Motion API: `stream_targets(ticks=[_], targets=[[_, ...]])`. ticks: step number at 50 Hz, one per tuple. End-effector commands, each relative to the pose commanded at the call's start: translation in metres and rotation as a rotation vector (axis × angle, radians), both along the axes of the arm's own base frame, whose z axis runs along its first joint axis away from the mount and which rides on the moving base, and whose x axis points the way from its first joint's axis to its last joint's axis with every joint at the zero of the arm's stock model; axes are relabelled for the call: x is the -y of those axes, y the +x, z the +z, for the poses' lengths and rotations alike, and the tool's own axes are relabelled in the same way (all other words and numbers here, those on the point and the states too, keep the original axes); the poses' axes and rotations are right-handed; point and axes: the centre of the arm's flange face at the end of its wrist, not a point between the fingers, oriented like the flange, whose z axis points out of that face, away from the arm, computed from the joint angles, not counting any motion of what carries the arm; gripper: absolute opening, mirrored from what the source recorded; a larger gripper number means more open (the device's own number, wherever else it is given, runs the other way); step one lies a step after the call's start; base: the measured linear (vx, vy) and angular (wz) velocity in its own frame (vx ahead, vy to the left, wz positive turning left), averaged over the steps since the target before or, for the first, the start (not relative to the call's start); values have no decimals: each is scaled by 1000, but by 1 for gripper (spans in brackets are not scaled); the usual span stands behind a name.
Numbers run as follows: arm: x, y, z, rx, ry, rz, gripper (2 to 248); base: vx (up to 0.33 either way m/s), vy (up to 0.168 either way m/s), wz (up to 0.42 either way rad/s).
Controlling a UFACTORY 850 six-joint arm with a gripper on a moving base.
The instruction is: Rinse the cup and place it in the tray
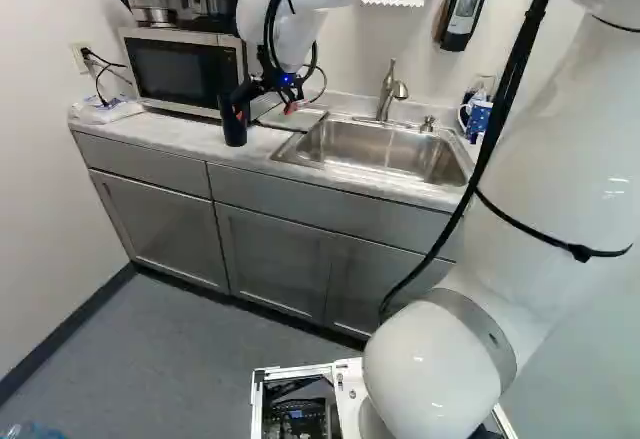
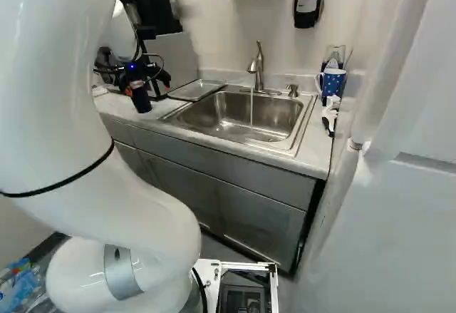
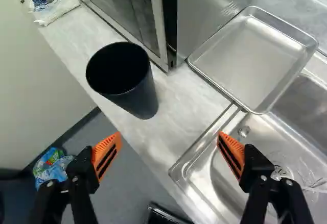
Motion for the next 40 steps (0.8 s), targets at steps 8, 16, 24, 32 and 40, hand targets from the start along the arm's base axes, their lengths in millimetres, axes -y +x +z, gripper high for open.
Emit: stream_targets(ticks=[8, 16, 24, 32, 40], targets=[[-13, -4, -1, 17, 8, 24, 247, 0, 0, 0], [-23, -3, -8, 32, 14, 41, 247, 0, 0, 0], [-32, 1, -16, 35, 15, 51, 247, 0, 0, 0], [-39, 6, -24, 42, 18, 59, 247, 0, 0, 0], [-46, 9, -31, 63, 28, 66, 247, 0, 0, 0]])
